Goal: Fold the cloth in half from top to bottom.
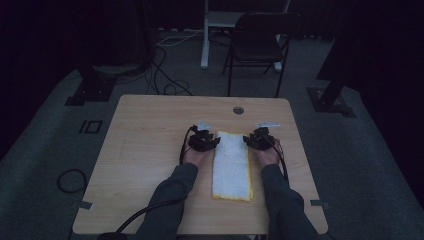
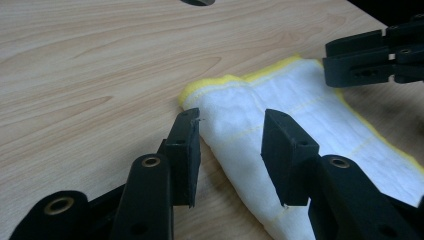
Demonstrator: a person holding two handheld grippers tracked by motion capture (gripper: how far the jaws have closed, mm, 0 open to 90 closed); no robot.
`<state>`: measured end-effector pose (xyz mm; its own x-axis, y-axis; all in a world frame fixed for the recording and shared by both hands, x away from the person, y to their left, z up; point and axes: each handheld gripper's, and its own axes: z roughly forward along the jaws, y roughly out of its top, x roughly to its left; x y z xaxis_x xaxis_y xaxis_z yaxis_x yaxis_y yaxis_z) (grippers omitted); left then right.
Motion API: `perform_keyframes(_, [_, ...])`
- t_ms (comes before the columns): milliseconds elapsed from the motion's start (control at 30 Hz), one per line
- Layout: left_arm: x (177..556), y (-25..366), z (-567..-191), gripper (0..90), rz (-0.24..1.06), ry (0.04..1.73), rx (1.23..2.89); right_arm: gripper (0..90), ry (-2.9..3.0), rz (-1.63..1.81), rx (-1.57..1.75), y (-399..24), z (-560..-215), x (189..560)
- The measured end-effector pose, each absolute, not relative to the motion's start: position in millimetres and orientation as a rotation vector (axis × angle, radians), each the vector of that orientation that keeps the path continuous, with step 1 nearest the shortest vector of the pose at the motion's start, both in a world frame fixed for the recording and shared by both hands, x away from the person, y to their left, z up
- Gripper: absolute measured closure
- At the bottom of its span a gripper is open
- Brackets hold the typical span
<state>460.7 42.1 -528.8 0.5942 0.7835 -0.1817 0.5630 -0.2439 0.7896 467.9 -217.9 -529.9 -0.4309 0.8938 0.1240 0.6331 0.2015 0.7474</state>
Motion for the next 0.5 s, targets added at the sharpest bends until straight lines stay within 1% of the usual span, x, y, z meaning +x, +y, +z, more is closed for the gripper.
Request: perform_keyframes(500, [470.9,39.3,-538.6,56.9,0.308,1.117,1.95,57.3,2.131,1.085,1.446,-225.9,-528.3,470.1])
